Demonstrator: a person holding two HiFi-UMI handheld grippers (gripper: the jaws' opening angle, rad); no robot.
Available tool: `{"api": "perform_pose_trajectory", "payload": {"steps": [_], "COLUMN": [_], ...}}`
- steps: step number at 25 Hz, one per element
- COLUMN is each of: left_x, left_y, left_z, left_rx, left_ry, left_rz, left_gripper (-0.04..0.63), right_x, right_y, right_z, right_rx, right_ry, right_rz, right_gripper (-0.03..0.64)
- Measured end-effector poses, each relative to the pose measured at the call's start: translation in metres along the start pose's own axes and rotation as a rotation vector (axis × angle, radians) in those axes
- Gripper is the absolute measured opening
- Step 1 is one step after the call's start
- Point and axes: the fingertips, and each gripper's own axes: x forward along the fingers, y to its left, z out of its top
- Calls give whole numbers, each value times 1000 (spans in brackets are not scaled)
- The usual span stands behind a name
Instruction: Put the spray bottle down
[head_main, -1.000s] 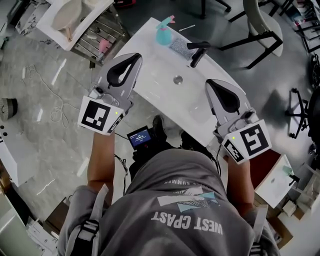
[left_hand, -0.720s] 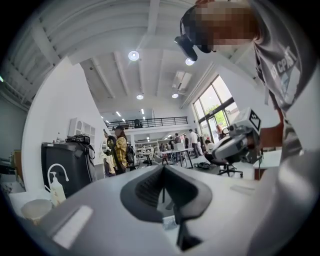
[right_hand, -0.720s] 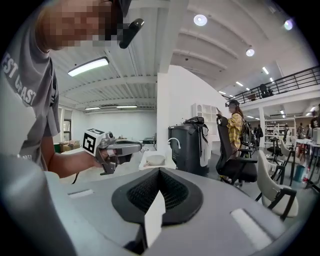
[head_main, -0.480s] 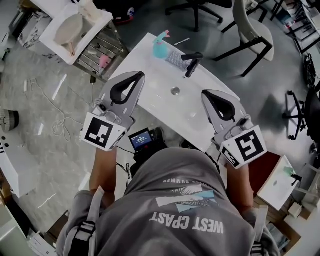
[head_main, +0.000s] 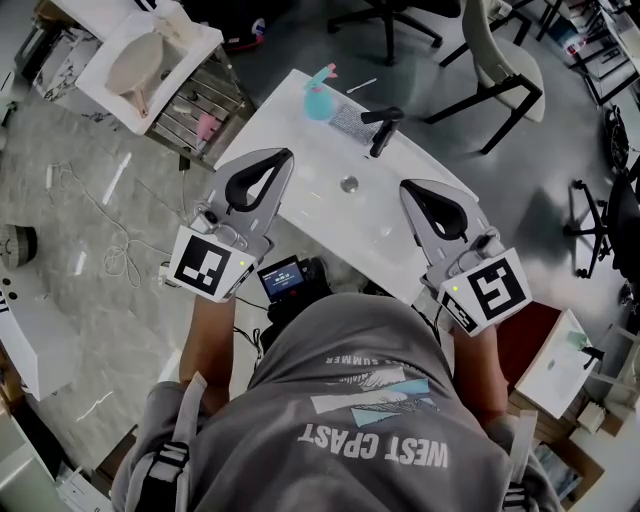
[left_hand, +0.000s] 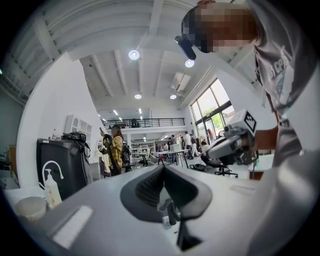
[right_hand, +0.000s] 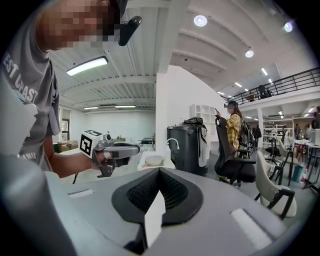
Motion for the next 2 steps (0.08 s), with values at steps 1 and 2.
{"api": "perform_pose_trajectory", "payload": {"steps": [1,2], "left_x": [-1,-2], "left_y": [1,3], "left_z": [-1,-2], "left_rx": [-1,-2], "left_ry": [0,0], "left_rz": [1,2], "left_gripper": [3,3], "right_x": [2,3], "right_y": [1,1], "right_z": [0,-1], "right_rx": [0,0], "right_ry": [1,2], "right_rz": [1,2], "right_gripper": [-2,-2]}}
